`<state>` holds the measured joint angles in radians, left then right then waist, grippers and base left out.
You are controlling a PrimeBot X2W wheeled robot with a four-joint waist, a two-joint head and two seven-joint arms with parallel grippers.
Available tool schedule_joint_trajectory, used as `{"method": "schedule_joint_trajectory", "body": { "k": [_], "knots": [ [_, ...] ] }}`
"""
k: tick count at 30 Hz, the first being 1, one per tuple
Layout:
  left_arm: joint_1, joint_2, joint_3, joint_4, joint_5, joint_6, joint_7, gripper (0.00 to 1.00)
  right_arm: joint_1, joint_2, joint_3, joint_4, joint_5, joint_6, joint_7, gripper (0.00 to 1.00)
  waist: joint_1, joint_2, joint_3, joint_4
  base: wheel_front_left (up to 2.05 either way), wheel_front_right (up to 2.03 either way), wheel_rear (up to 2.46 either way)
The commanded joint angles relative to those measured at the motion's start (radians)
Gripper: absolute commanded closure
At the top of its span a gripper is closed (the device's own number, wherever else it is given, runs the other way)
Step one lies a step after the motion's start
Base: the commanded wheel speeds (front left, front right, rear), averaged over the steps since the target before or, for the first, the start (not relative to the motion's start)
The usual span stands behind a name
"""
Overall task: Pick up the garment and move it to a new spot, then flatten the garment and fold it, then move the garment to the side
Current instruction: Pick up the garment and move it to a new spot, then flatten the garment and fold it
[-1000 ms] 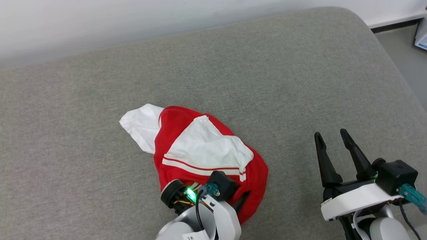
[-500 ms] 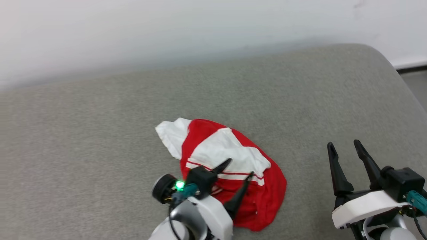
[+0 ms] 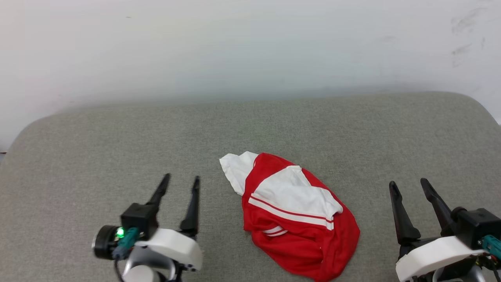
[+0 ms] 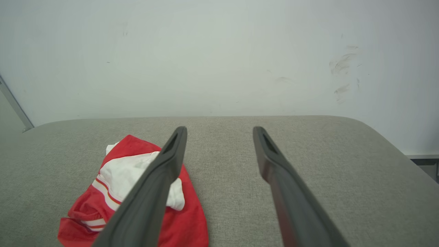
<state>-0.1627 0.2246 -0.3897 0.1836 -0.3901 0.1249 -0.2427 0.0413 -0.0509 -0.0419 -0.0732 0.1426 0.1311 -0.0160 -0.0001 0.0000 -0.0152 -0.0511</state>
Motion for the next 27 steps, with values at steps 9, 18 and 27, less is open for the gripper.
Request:
{"method": "schedule_joint_trajectory", "body": {
  "k": [9, 18, 27],
  "knots": [
    [0.094, 0.06, 0.089, -0.034, -0.011, 0.03, -0.019, 0.0, 0.037, 0.001, 0.0, -0.024, -0.005, -0.001, 0.024, 0.0, 0.0001, 0.0, -0.034, 0.018, 0.0, 0.0, 0.0],
    [0.103, 0.061, 0.077, -0.042, -0.017, 0.026, -0.011, 0.0, 0.049, 0.001, -0.003, -0.037, 0.009, -0.001, 0.037, 0.0, 0.0001, 0.0, -0.037, 0.027, 0.0, 0.0, 0.0],
    [0.066, 0.057, 0.061, -0.038, -0.016, 0.018, -0.007, 0.0, 0.044, 0.001, -0.015, 0.03, 0.056, -0.001, 0.165, 0.0, 0.0001, 0.0, -0.01, 0.065, 0.0, 0.0, 0.0]
  ]
}}
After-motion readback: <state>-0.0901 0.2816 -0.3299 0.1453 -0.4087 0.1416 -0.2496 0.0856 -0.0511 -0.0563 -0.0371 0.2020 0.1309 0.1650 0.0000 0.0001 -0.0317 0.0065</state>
